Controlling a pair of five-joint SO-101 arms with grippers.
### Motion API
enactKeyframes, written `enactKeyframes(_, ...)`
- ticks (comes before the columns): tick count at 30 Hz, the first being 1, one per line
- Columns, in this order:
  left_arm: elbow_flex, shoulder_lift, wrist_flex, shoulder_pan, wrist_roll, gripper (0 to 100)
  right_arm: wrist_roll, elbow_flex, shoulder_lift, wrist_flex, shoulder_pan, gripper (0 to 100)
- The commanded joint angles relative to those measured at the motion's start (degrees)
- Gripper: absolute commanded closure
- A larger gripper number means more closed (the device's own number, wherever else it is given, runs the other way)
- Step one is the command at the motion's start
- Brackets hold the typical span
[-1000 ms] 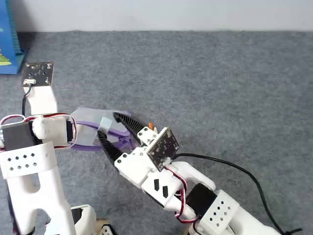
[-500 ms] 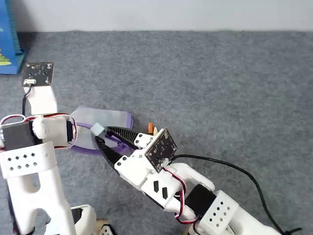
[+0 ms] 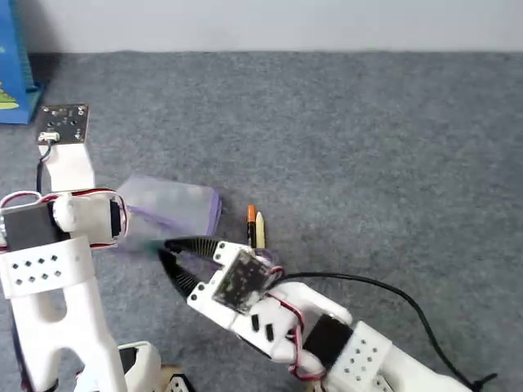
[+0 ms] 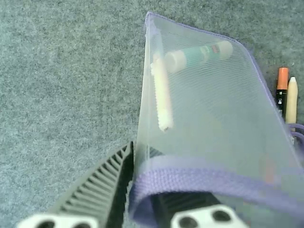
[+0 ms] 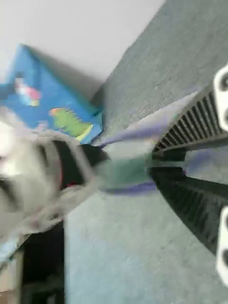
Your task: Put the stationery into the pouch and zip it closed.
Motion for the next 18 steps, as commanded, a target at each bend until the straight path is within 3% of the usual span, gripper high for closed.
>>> enactKeyframes(1,-1.5,-1.0,0.9,0.1,0.3,99,1.9,-0.1,-0.7,-8.1,5.2,99.1)
enactKeyframes(5,-1.5,-1.0,0.9,0.0,0.3,99,1.9,-0.1,-0.7,-14.2,8.0,99.1)
enactKeyframes(9,-1.5,-1.0,0.9,-0.1,0.3,99,1.8,-0.1,-1.3,-11.6,7.9,99.1)
enactKeyframes(14,-1.5,-1.0,0.9,-0.3,0.3,99,1.3,-1.6,-1.4,-0.6,8.7,99.1)
enactKeyframes(18,-1.5,-1.0,0.9,-2.4,0.3,99,-9.1,-5.4,-1.2,14.4,12.7,99.0)
